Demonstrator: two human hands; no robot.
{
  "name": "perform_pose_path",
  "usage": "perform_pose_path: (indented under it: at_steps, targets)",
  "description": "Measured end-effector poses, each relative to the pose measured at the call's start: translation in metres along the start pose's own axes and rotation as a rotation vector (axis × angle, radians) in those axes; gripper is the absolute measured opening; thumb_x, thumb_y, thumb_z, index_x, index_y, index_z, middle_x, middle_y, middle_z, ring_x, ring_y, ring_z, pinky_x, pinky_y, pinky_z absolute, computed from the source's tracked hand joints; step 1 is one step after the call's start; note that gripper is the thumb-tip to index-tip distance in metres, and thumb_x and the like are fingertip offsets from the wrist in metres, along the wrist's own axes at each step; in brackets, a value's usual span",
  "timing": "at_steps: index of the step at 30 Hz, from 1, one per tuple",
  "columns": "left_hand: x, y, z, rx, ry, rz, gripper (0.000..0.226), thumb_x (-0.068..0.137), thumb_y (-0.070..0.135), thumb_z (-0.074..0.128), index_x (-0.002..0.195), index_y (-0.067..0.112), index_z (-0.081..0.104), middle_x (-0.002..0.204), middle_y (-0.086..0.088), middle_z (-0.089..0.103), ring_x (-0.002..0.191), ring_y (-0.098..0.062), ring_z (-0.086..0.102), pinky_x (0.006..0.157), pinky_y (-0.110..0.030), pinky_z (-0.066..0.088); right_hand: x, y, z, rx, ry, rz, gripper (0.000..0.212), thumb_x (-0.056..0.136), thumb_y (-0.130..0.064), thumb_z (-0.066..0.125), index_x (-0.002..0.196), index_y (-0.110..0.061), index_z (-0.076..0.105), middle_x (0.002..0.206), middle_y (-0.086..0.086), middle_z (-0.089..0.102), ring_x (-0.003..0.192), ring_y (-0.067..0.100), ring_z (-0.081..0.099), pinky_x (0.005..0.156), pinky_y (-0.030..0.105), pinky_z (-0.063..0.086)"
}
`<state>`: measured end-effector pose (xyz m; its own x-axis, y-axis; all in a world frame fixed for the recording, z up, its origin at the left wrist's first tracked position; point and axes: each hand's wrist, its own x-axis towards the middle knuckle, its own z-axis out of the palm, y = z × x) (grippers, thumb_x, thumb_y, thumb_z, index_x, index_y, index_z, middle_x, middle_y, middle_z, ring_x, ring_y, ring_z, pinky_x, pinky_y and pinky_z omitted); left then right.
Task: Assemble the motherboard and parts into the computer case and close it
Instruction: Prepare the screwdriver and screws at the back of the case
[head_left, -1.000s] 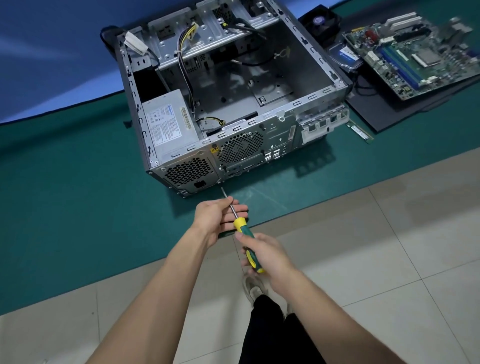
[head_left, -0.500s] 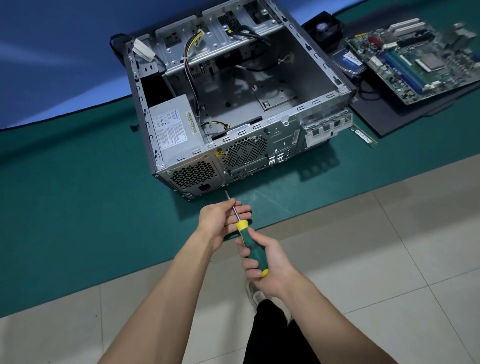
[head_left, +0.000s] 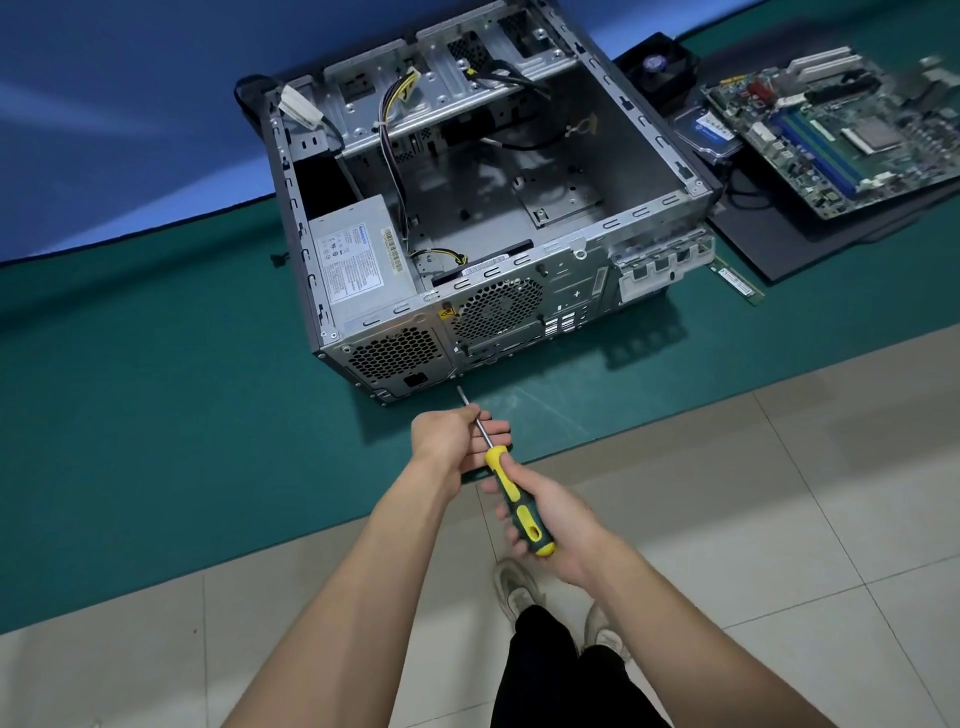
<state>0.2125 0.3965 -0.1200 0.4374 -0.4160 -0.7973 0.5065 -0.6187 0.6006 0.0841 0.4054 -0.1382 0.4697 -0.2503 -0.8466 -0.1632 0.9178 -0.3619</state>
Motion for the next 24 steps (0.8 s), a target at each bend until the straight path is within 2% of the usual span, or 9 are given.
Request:
perform_pose_path:
  at_steps: [4,8,9,11,15,17,20,22,24]
  targets:
    - [0.002,0.003,0.003,0.014,0.016,0.002,0.021,0.098,0.011,0.047,0.084,0.000,0.058,0.067,-0.013,0.068,0.045,-0.015,0.065,0.041,-0.022,0.052,0.010,0.014,0.014,-0.465,0.448,-0.291,0.043,0.085,-0.050,0.061,0.071,-0.010,0.058,0.057,0.004,0.060,0.046,0.018,0.051,0.051,0.030,0.042]
    - [0.000,0.001,-0.001,-0.026,-0.024,-0.001,0.020,0.099,0.012,0.045,0.088,0.000,0.057,0.059,-0.007,0.069,0.048,-0.015,0.066,0.046,-0.023,0.055,0.002,0.005,0.010,0.204,-0.058,0.112,0.044,0.089,-0.055,0.055,0.076,-0.014,0.063,0.054,-0.003,0.045,0.035,0.008,0.034,0.031,0.017,0.024]
    - [-0.001,0.001,0.000,-0.021,-0.027,0.002,0.021,0.100,0.012,0.044,0.088,0.000,0.057,0.059,-0.007,0.069,0.049,-0.014,0.066,0.046,-0.023,0.055,0.002,0.003,0.006,0.220,-0.110,0.121,0.043,0.089,-0.055,0.054,0.080,-0.014,0.063,0.054,-0.004,0.046,0.036,0.007,0.035,0.031,0.017,0.025]
    - [0.001,0.003,0.002,0.007,-0.011,0.007,0.022,0.100,0.011,0.044,0.085,0.000,0.056,0.055,-0.007,0.067,0.045,-0.015,0.065,0.044,-0.023,0.054,0.002,0.004,0.005,0.043,0.000,0.001,0.041,0.086,-0.055,0.058,0.083,-0.015,0.065,0.057,-0.002,0.055,0.040,0.011,0.044,0.037,0.020,0.032]
    - [0.004,0.006,0.002,0.028,-0.003,-0.006,0.025,0.100,0.011,0.044,0.080,0.000,0.054,0.052,-0.009,0.066,0.043,-0.016,0.064,0.045,-0.026,0.054,0.010,0.020,0.025,-0.440,0.455,-0.370,0.035,0.081,-0.050,0.066,0.069,-0.018,0.057,0.060,0.001,0.059,0.053,0.023,0.056,0.056,0.035,0.047]
    - [0.006,0.006,-0.002,0.064,-0.013,-0.014,0.025,0.100,0.013,0.043,0.081,0.001,0.055,0.058,-0.010,0.068,0.045,-0.016,0.065,0.047,-0.027,0.054,0.011,0.020,0.026,-0.277,0.339,-0.298,0.033,0.088,-0.043,0.062,0.067,-0.017,0.058,0.054,0.002,0.052,0.043,0.019,0.047,0.046,0.030,0.042]
    - [0.007,0.008,-0.005,0.099,-0.051,-0.016,0.024,0.100,0.014,0.043,0.085,0.002,0.056,0.069,-0.011,0.069,0.050,-0.015,0.067,0.050,-0.027,0.055,0.003,0.005,0.011,0.228,-0.067,0.050,0.034,0.091,-0.045,0.055,0.081,-0.014,0.066,0.052,-0.003,0.047,0.035,0.008,0.036,0.033,0.017,0.025]
    - [0.009,0.008,-0.003,0.108,-0.039,-0.005,0.024,0.100,0.012,0.043,0.084,0.000,0.056,0.063,-0.011,0.069,0.049,-0.016,0.066,0.049,-0.025,0.056,0.003,0.003,0.004,0.169,-0.083,0.042,0.039,0.091,-0.049,0.054,0.081,-0.014,0.066,0.054,-0.002,0.051,0.036,0.009,0.040,0.033,0.017,0.026]
    - [0.010,0.009,-0.001,0.117,-0.014,0.007,0.024,0.100,0.010,0.044,0.083,-0.002,0.055,0.060,-0.013,0.067,0.047,-0.017,0.066,0.047,-0.025,0.056,0.009,0.009,0.010,-0.085,0.092,-0.083,0.036,0.089,-0.046,0.059,0.075,-0.014,0.065,0.056,0.001,0.056,0.036,0.012,0.045,0.035,0.017,0.029]
